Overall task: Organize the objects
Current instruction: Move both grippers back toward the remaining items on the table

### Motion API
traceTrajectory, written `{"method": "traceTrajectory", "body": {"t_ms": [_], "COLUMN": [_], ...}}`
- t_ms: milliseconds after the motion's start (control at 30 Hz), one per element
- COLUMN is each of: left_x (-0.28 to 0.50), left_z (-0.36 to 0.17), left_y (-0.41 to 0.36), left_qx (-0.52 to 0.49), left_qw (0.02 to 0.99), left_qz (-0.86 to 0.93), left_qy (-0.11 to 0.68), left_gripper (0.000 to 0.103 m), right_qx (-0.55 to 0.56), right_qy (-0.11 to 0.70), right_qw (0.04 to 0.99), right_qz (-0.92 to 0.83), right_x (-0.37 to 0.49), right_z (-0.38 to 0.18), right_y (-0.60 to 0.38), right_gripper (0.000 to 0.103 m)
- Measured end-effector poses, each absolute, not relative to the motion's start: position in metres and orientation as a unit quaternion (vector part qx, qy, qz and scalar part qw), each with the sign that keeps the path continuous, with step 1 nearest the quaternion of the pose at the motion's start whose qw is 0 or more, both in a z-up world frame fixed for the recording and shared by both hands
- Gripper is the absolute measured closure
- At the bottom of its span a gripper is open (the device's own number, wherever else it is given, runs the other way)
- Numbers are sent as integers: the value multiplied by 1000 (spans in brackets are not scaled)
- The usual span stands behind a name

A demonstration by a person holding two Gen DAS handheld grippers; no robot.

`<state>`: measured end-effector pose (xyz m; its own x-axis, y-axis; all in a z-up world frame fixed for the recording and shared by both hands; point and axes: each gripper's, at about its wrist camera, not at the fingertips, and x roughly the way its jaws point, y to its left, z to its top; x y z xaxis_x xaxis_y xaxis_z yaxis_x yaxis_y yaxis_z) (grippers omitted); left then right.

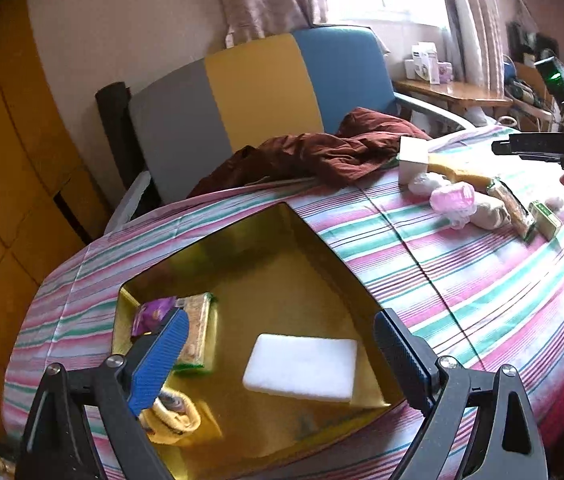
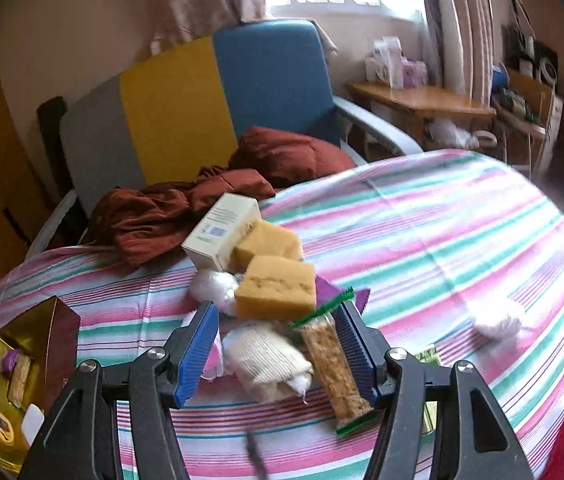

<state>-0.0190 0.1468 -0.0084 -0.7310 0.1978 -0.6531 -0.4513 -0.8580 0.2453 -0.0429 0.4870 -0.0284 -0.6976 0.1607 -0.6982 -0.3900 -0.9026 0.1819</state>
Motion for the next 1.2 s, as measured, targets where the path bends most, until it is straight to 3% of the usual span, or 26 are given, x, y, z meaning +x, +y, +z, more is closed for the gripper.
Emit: {"method": "traceTrajectory", "body": {"t_ms": [733,1200], "left_x": [-30,-72], "left_z": [-24,-41], "left_y": [232,270], "left_qx": [-322,-384], "left_qw": [248,279], "left_qz": [879,858], "left_qy": [248,198], "left_gripper": [9,9], "right_qx": [-367,-387], "right_qy": [247,264], "right_qw": [165,176], "right_qz": [882,866], "right_x": [-35,-35], "right_z": [-39,-48], "right_y": [519,527], "right_gripper": [41,41]}}
